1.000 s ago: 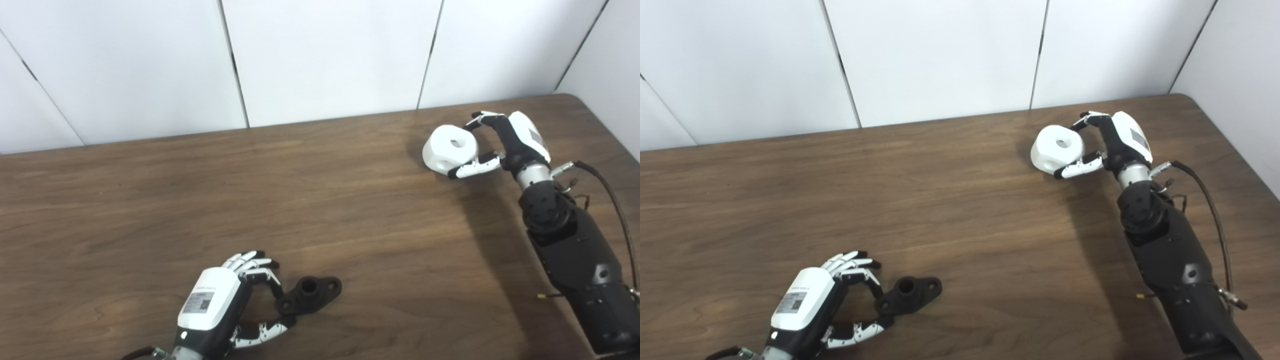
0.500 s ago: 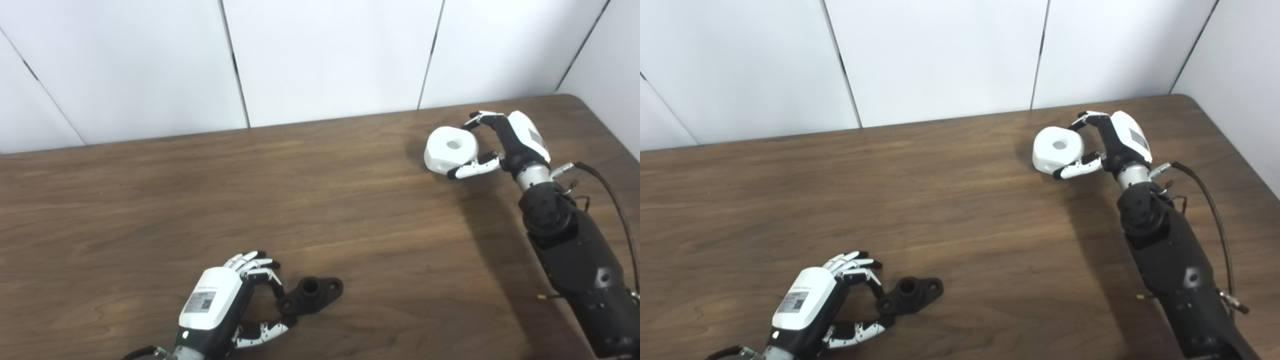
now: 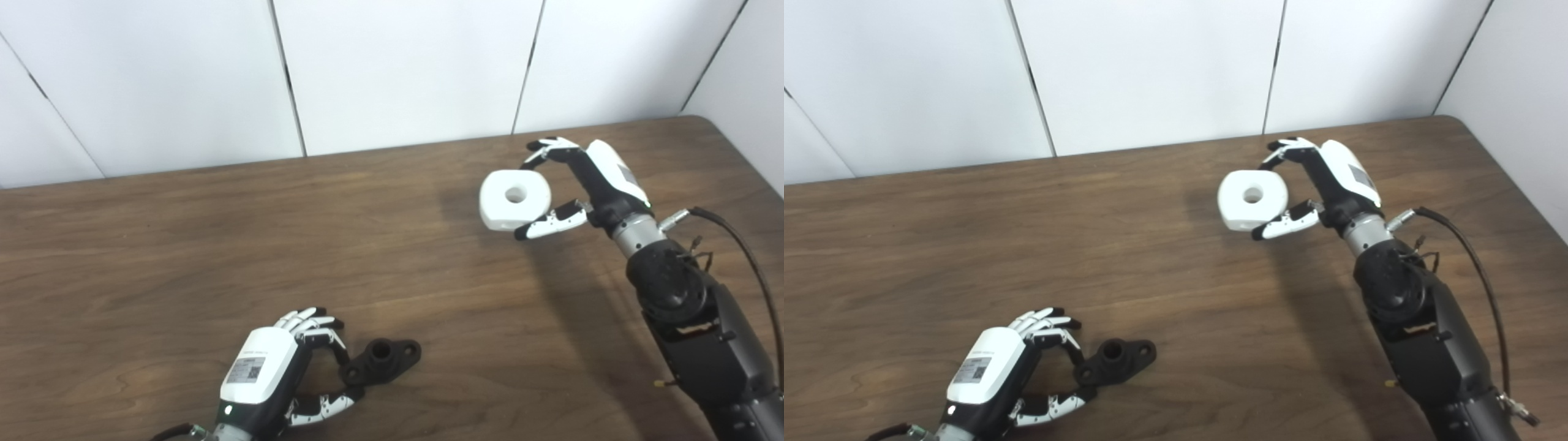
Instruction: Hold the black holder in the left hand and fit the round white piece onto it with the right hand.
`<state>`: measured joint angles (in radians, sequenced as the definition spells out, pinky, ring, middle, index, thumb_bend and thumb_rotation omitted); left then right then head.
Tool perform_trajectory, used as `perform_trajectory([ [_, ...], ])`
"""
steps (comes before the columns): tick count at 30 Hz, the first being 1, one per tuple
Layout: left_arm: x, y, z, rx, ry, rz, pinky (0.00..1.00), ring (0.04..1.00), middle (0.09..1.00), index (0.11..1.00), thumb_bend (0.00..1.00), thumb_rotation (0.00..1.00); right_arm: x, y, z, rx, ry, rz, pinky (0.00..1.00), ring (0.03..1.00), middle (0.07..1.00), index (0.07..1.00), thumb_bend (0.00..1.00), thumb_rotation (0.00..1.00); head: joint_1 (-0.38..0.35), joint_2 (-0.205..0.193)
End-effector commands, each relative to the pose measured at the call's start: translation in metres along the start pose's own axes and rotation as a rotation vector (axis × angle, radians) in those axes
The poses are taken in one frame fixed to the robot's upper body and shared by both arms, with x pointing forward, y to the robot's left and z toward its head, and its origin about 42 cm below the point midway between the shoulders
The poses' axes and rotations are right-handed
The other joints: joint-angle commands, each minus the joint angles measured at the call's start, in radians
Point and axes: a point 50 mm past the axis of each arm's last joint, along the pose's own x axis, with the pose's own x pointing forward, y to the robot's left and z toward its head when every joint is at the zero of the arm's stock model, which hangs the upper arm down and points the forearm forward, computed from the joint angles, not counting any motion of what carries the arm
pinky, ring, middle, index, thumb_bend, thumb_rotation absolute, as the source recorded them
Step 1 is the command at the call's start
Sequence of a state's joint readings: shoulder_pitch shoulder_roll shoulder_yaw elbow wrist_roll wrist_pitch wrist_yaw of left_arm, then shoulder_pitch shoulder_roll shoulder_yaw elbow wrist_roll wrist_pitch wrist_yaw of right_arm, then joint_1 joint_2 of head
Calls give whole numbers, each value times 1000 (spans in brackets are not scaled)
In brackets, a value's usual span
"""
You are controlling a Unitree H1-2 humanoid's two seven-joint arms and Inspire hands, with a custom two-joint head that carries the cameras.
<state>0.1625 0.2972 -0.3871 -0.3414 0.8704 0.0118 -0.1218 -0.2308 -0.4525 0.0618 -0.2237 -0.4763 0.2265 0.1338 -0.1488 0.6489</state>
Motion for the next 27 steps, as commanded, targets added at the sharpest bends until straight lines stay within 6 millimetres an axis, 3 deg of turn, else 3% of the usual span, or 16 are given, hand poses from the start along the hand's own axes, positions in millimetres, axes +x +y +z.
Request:
perform_trajectory([
  [1,-10,-25,-5,-8,65,-149,875,885,783,489,516,45,0,-13,21,-10,-80,-21,928,926,836,483,521,144,12,8],
  [6,-7,-26,-1,-5,65,-148,877,888,787,489,516,45,-10,-12,44,3,-128,18,895,930,834,483,522,144,34,20],
  [13,-1,-29,4,0,75,-156,889,899,793,489,517,46,-22,-9,72,34,-196,73,988,933,824,482,523,142,65,37],
  [27,6,-31,8,-6,81,-160,901,904,801,489,516,45,-41,3,103,148,-251,177,941,949,839,483,520,146,95,60],
])
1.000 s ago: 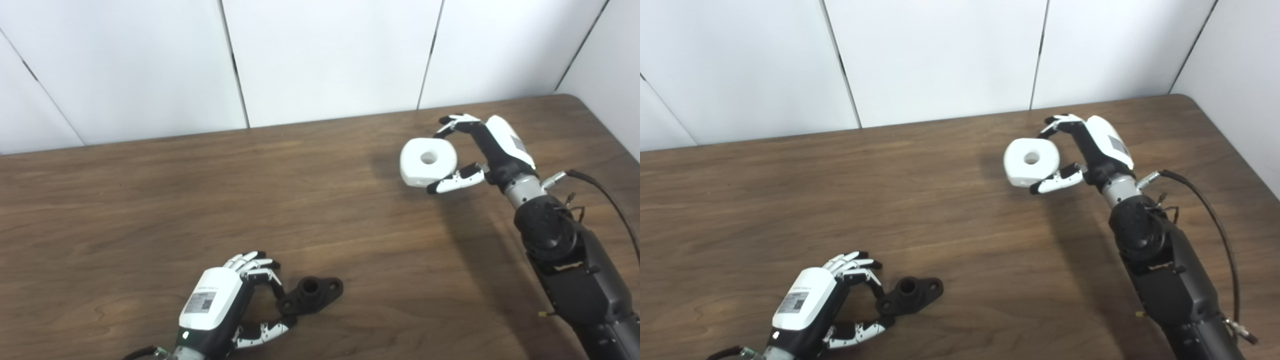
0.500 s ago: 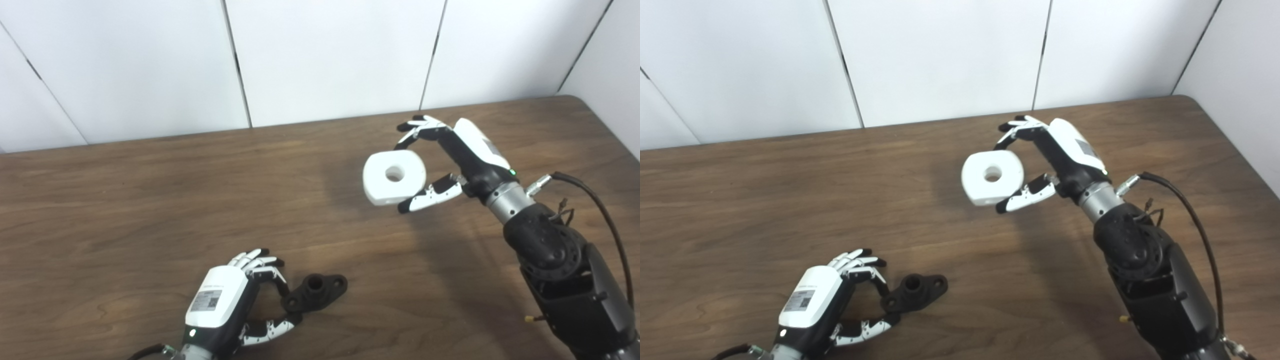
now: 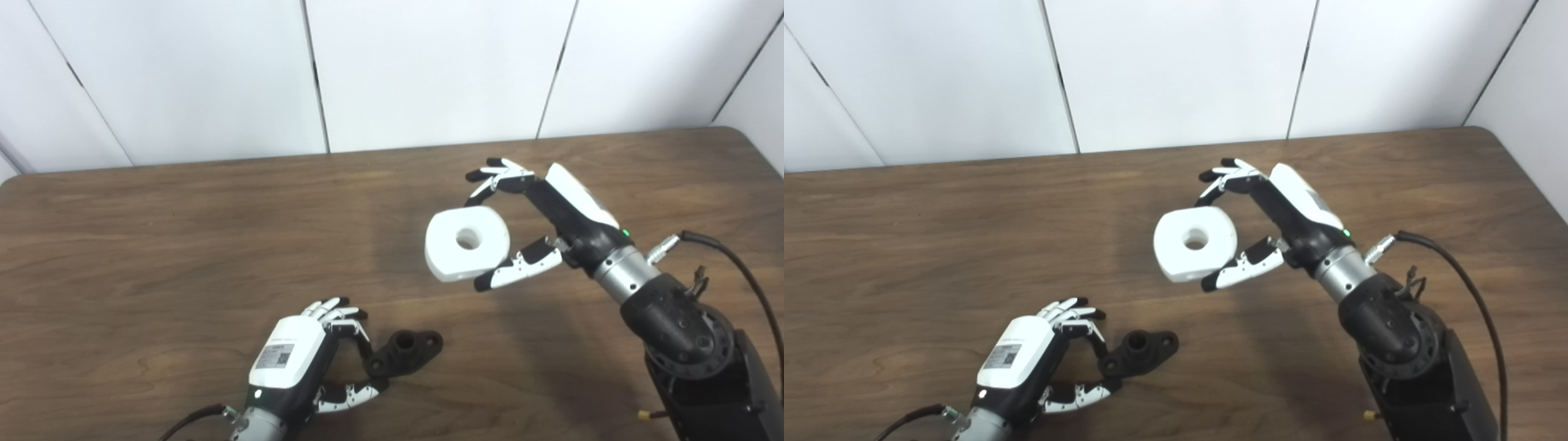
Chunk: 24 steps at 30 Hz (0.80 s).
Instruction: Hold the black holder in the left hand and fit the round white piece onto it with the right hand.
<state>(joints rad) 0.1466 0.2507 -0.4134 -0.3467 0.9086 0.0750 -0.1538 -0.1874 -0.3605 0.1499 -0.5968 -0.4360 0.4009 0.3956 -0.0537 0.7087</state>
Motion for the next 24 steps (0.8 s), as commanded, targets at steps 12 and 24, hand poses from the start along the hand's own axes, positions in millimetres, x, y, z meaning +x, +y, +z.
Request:
perform_trajectory([
  [12,-2,-26,-4,7,53,-152,904,907,802,489,516,46,0,6,16,85,-22,46,898,929,822,483,519,145,0,12],
  [24,-1,-25,-4,12,49,-155,908,910,801,490,516,46,0,22,15,121,-2,106,908,909,815,482,520,146,4,26],
])
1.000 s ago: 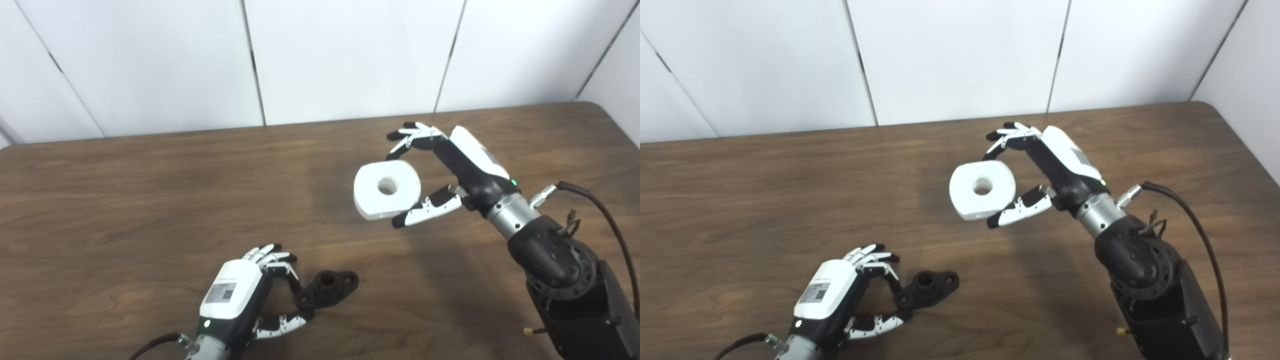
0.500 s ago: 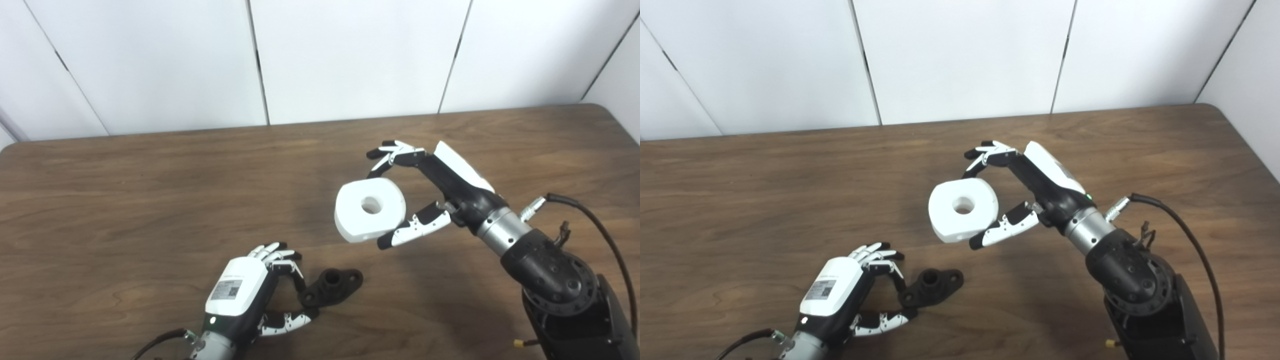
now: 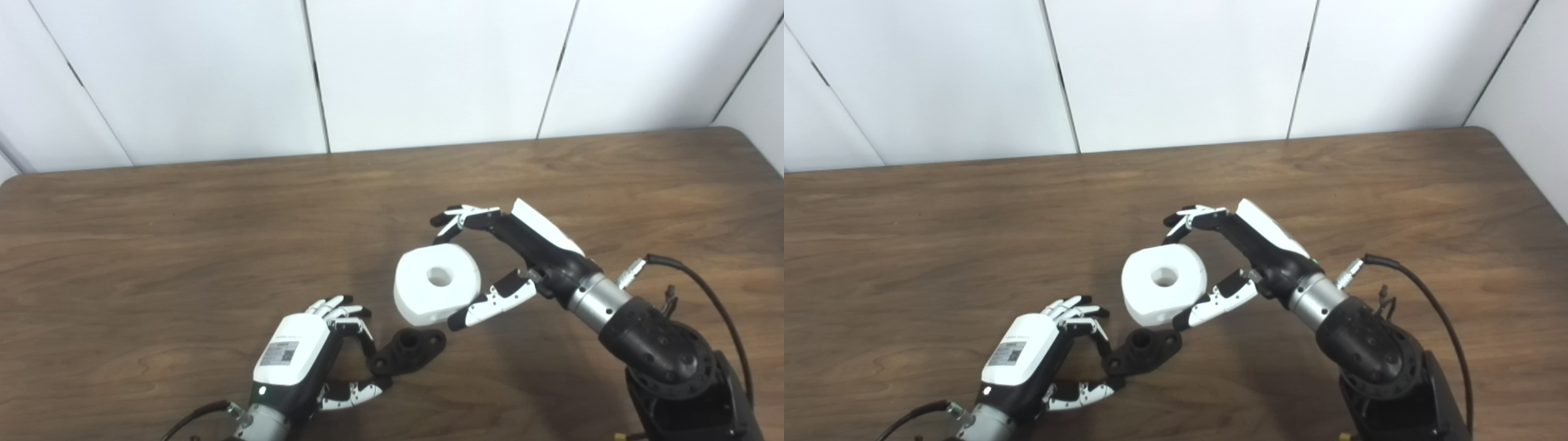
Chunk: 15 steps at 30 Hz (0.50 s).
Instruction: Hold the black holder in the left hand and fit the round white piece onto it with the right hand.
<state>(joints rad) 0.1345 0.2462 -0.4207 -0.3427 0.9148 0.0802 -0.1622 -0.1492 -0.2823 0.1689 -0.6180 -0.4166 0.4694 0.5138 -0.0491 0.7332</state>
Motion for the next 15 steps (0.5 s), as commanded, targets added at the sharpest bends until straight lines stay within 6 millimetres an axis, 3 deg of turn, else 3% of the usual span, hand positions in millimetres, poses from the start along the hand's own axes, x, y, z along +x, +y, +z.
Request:
perform_trajectory([
  [1,-5,-25,-5,7,54,-149,908,910,801,490,516,46,3,-5,9,-3,-35,-26,911,907,814,482,520,146,0,1],
  [15,-5,-25,-3,5,53,-147,904,906,799,489,516,46,7,6,7,44,-1,6,922,904,817,482,520,146,2,8],
])
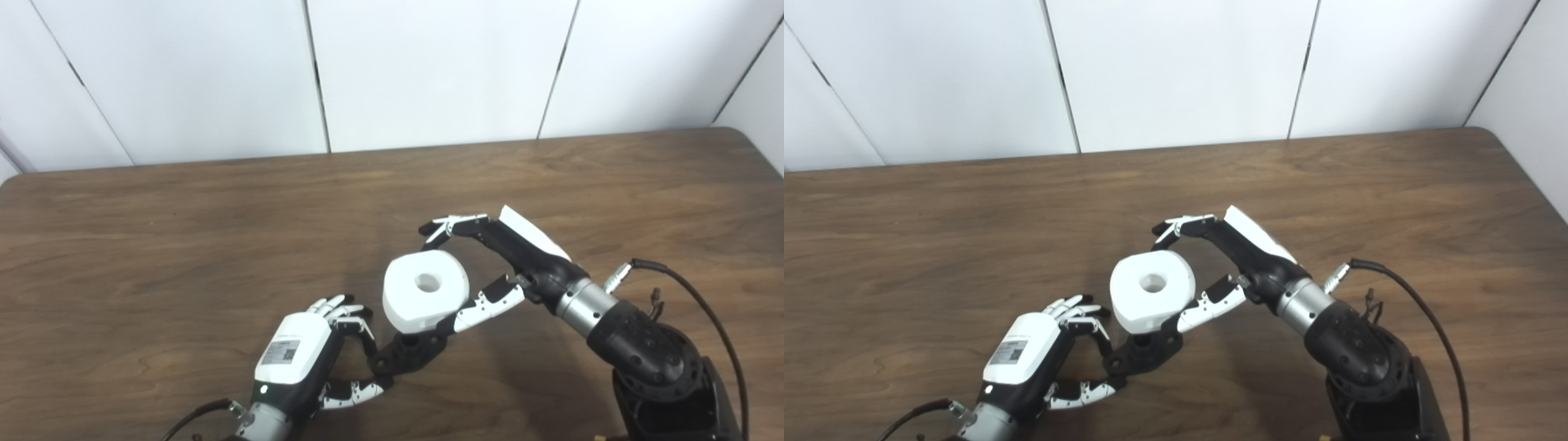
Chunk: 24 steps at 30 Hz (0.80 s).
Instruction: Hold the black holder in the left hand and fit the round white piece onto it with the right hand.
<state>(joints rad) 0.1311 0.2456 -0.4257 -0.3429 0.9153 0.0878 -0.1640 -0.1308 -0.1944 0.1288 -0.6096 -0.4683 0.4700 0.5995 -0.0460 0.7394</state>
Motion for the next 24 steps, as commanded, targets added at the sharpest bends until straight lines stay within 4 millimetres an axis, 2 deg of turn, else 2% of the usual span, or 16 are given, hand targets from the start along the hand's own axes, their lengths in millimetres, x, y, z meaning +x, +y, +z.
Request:
perform_trajectory([
  [1,-5,-25,-4,5,51,-145,904,907,799,489,516,46,4,-5,7,-7,-24,-11,918,904,818,482,520,146,0,3],
  [7,-5,-25,-3,5,52,-144,909,910,799,489,516,46,6,-2,7,-3,-14,13,915,910,814,482,520,144,1,7],
  [17,-4,-23,-2,15,56,-149,910,911,802,490,516,47,9,-11,12,-43,13,39,933,908,809,482,521,145,4,13],
  [24,-4,-23,-2,16,54,-144,905,906,799,490,516,46,8,-10,15,-45,24,52,917,910,809,482,521,146,6,14],
])
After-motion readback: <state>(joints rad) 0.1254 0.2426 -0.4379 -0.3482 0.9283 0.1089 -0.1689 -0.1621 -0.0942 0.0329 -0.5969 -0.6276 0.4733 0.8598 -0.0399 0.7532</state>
